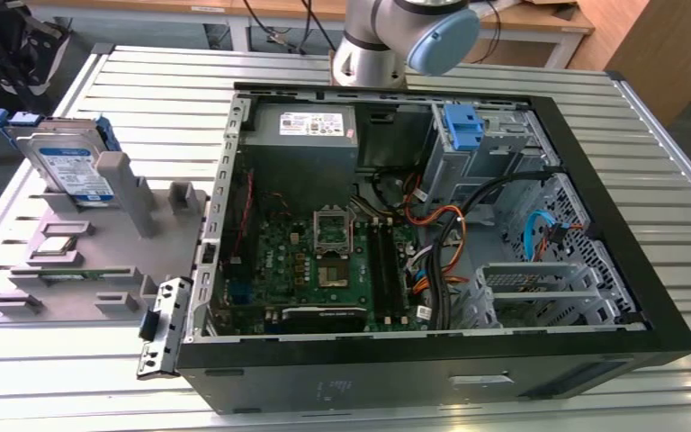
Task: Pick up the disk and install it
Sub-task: 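Reach for the disk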
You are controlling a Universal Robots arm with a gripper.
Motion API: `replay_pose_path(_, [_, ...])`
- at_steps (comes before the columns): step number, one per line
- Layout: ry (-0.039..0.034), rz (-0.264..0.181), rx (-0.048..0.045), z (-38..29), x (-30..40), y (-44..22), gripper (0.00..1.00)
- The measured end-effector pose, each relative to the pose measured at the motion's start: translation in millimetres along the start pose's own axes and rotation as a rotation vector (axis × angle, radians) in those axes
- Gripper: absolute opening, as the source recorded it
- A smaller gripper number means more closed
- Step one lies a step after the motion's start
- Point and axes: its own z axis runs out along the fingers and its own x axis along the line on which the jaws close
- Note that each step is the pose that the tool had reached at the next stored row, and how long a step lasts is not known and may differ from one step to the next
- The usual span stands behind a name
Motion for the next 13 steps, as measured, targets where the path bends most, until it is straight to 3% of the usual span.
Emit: replay_pose_path(13, [0.0,0.0,0.0001,6.1,7.5,5.6,0.11])
